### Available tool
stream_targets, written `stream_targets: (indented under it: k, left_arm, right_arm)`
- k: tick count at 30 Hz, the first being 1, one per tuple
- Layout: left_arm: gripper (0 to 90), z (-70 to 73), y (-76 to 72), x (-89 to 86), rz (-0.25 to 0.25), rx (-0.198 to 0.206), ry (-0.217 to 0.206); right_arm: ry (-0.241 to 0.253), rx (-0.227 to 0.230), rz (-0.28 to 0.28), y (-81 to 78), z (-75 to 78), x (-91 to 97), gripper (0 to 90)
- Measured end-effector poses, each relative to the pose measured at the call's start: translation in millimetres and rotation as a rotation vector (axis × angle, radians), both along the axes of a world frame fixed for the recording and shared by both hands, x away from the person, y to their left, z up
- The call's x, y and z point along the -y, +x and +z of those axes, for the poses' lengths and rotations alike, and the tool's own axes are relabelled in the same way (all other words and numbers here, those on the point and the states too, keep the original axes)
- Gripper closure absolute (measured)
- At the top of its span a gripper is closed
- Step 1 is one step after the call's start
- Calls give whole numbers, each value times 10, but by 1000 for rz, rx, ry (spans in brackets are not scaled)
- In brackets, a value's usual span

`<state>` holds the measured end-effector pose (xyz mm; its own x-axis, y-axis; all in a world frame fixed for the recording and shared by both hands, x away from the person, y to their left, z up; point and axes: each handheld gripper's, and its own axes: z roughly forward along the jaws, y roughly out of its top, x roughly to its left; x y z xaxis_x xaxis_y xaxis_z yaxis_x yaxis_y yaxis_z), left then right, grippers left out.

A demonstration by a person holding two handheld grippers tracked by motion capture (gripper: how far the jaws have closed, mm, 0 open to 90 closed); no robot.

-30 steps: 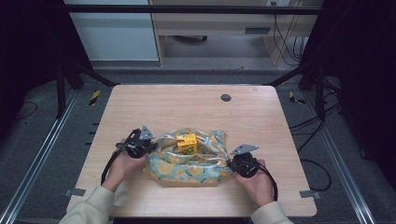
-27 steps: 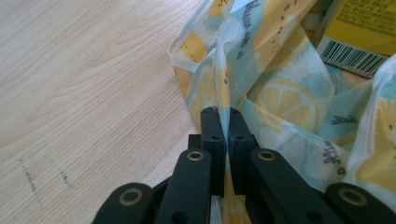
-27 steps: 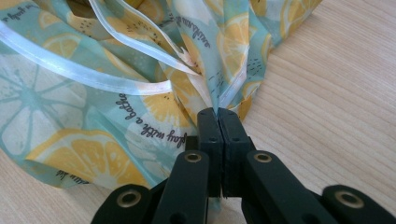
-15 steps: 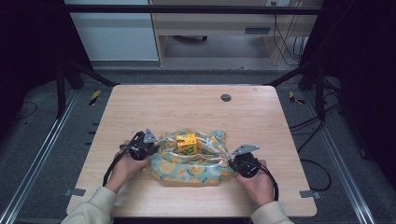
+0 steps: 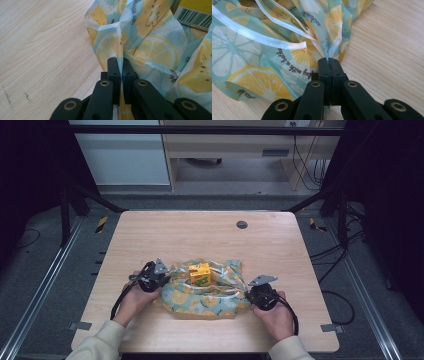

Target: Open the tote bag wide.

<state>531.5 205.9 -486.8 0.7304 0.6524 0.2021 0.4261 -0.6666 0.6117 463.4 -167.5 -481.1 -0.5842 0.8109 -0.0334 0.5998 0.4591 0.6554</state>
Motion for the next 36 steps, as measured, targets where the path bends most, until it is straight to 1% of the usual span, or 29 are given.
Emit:
stream_targets:
  k: [2,3,4,5,6,7,8,9,10,11,12,13,14,15,16,18,19,20,21,23,25,27,30,31,32,33,34,35,36]
  left_arm:
    - [876,6,-7,-5,6,10,4]
    - [838,16,-14,-11,10,14,2]
    - [798,30,-23,-19,11,20,5]
    - [749,52,-37,-31,16,36,-3]
    - [688,93,-51,-58,25,47,-16]
    - [619,128,-63,-82,36,54,-36]
    - [571,196,-93,-123,46,73,-81]
    - [497,242,-118,-146,48,86,-94]
    - [450,272,-140,-151,56,97,-116]
    - [414,323,-167,-165,54,108,-128]
    - [385,379,-197,-178,52,119,-140]
    - [348,426,-227,-178,58,135,-174]
    - [320,500,-262,-183,58,146,-206]
    - [287,543,-280,-185,61,151,-219]
    - [266,571,-290,-187,65,153,-226]
    - [227,632,-313,-206,72,158,-232]
    - [215,632,-313,-206,72,158,-232]
    - [194,676,-330,-253,86,162,-232]
    - [179,685,-330,-275,91,161,-236]
    - [159,695,-323,-362,108,155,-242]
    - [144,694,-310,-443,133,154,-247]
    - [132,695,-300,-553,161,146,-266]
    - [119,716,-309,-681,182,149,-275]
    - [114,718,-311,-726,190,151,-275]
    - [118,715,-306,-772,196,150,-265]
    - [124,703,-297,-829,213,147,-252]
    - [122,691,-287,-864,226,145,-247]
    - [118,691,-287,-864,226,145,-247]
    - [107,652,-256,-953,250,129,-219]
  right_arm:
    - [4,5,1,-3,-5,-1,891]
    - [10,7,3,-8,-6,5,855]
    - [11,11,0,-17,-2,7,805]
    - [11,20,-2,-24,5,10,752]
    - [15,38,-9,-40,23,17,673]
    - [24,56,-21,-62,53,18,572]
    - [31,73,-27,-77,79,22,498]
    - [73,94,-45,-107,138,30,401]
    - [110,116,-57,-138,181,28,346]
    - [126,142,-54,-159,213,26,307]
    - [137,172,-63,-191,256,11,272]
    - [134,203,-64,-208,295,2,227]
    - [138,211,-73,-224,335,-9,207]
    - [154,251,-79,-251,390,-16,192]
    - [162,275,-85,-267,422,-12,179]
    - [169,290,-105,-277,469,9,148]
    - [161,299,-109,-271,480,28,139]
    - [155,307,-127,-267,490,58,137]
    - [153,313,-141,-256,491,93,136]
    - [161,310,-175,-235,484,150,123]
    - [152,304,-215,-192,458,222,107]
    - [144,303,-242,-165,437,270,101]
    - [134,293,-283,-132,410,341,91]
    - [127,297,-292,-120,397,366,84]
    - [125,290,-298,-110,388,390,76]
    - [116,288,-311,-97,375,417,74]
    - [111,285,-321,-77,356,447,73]
    - [106,283,-326,-64,345,465,70]
    - [95,278,-357,-46,327,495,69]
